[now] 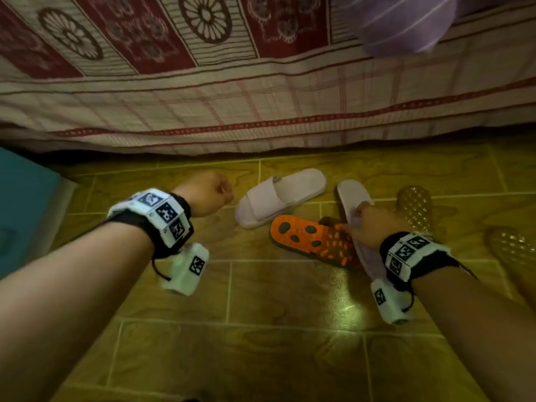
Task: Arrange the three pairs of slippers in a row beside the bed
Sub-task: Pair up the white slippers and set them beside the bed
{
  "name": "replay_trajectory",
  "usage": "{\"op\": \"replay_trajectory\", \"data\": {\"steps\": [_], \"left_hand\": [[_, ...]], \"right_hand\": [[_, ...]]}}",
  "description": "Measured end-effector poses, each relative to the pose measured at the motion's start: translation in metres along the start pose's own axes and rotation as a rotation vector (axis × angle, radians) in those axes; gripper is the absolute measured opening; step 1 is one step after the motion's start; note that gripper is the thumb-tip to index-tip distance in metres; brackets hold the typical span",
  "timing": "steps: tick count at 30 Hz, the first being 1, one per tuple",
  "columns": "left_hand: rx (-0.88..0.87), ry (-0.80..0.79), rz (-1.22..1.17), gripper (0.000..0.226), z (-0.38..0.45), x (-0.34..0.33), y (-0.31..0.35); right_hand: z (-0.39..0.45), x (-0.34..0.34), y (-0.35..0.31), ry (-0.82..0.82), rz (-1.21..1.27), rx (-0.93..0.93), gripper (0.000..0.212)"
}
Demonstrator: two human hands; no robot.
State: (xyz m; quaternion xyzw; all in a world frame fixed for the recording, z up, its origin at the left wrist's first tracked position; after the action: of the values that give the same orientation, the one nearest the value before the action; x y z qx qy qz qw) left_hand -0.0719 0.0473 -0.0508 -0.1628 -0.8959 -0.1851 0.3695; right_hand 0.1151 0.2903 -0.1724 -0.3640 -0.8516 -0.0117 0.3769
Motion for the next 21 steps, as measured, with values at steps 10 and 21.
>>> {"op": "replay_trajectory", "data": {"steps": [10, 21], "left_hand": [[-0.248, 0.040, 0.223, 0.028, 0.090, -0.014, 0.052], [-0.241, -0.002, 0.713, 0.053, 0.124, -0.103, 0.029]], "right_hand": [[0.012, 0.009, 0.006, -0.052, -0.093, -0.020, 0.044], [-0.006, -0.008, -0.009, 0.125, 0.041, 0.081, 0.047]]}}
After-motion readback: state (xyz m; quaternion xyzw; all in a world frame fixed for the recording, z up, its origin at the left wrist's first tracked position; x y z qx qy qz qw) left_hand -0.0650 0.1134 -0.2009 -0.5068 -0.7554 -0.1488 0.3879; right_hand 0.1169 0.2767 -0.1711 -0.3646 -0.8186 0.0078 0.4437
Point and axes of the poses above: each hand's wrist, its own z-axis towards the middle knuckle, its own x-axis out of the back of the hand, y = z × x, the point moved 10 cm from there along z, towards the middle knuckle, and after that the axes turned 11 degrees about -y, right-handed, at the moved point
